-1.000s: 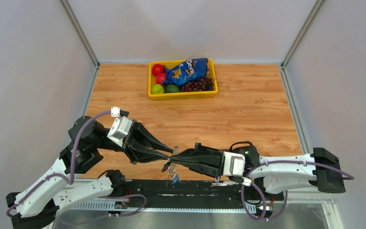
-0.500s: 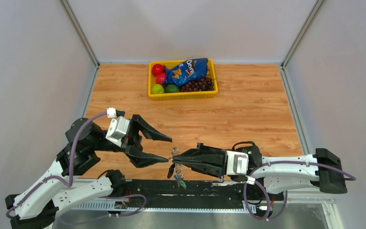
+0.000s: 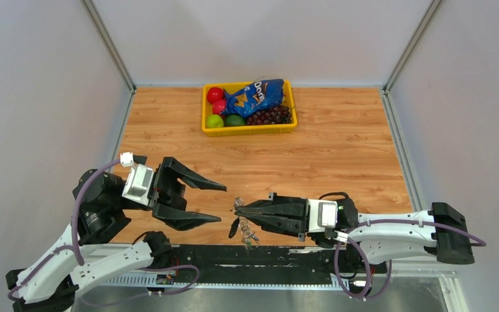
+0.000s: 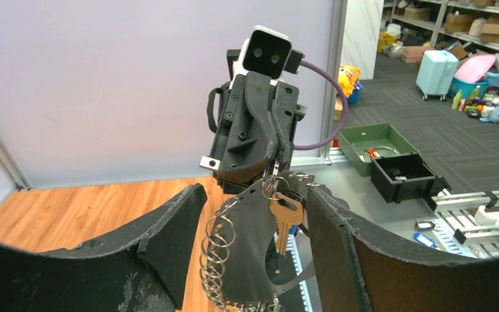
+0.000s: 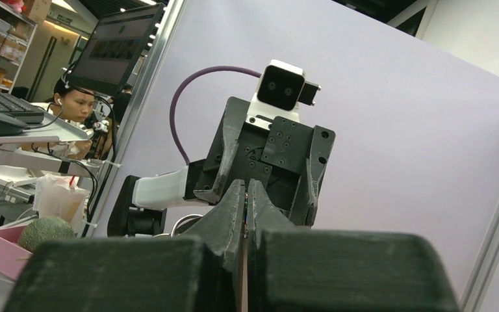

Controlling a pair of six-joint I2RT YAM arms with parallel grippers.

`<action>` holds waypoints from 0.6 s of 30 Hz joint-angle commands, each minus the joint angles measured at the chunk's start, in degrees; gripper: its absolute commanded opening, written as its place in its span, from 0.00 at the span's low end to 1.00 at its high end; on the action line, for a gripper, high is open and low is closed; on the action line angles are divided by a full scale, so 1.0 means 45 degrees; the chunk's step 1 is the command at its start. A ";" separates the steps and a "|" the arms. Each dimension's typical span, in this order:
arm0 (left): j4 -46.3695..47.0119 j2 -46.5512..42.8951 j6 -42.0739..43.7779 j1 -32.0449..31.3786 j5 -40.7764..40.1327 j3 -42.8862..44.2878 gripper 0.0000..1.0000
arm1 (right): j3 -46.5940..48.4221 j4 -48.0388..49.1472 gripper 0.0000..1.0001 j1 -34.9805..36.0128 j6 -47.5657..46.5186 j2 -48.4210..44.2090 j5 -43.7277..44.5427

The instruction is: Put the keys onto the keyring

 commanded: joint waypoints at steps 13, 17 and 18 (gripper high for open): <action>0.1575 0.0148 -0.0336 0.0029 0.0340 -0.0628 0.57 | 0.0817 0.1570 0.00 0.0025 0.1243 0.0636 0.0636; 0.1647 0.0149 -0.0354 0.0041 0.0457 -0.0690 0.51 | 0.0852 0.1857 0.00 0.0030 0.1291 0.0764 0.0670; 0.1659 0.0140 -0.0356 0.0029 0.0491 -0.0719 0.50 | 0.0839 0.1971 0.00 0.0026 0.1290 0.0781 0.0698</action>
